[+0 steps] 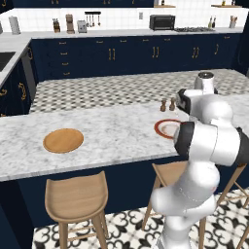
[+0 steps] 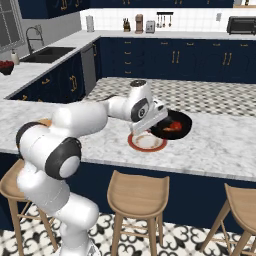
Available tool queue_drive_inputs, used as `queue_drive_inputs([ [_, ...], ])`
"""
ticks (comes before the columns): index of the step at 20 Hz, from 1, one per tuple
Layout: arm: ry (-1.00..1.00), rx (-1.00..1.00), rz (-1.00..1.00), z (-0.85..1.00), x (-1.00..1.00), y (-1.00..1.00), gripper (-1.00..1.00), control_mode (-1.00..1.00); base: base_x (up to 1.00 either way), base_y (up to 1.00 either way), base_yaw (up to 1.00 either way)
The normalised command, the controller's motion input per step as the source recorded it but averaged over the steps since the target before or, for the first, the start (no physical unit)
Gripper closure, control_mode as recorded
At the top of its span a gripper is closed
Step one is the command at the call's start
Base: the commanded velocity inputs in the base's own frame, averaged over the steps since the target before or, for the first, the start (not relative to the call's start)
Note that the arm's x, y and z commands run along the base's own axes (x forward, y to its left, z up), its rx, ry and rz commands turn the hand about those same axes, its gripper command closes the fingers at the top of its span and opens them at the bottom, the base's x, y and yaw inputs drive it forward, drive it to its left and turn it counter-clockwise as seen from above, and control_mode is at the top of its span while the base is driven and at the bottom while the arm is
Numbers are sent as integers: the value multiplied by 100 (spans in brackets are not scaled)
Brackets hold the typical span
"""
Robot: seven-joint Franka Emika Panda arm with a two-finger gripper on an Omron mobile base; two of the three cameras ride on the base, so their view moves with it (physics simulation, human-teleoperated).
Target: Pick the chicken drumstick and bell pepper from their plates and place them in the bowl. Then put the bowl in the fridge.
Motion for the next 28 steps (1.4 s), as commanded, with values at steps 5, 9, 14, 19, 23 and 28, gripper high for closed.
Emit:
queue_drive_inputs([
  [5, 0, -7, 19, 47, -72, 86, 100, -100, 0, 0, 0],
  [9, 3, -1, 22, 37, -78, 94, 100, -100, 0, 0, 0],
  [14, 3, 0, 19, 38, -89, 79, 100, -100, 0, 0, 0],
  [19, 5, 0, 21, 28, -87, 62, 100, -100, 0, 0, 0],
  [23, 5, 1, 21, 16, -85, 38, 100, -100, 0, 0, 0],
  [28, 6, 3, 15, 6, -74, 9, 100, -100, 0, 0, 0],
])
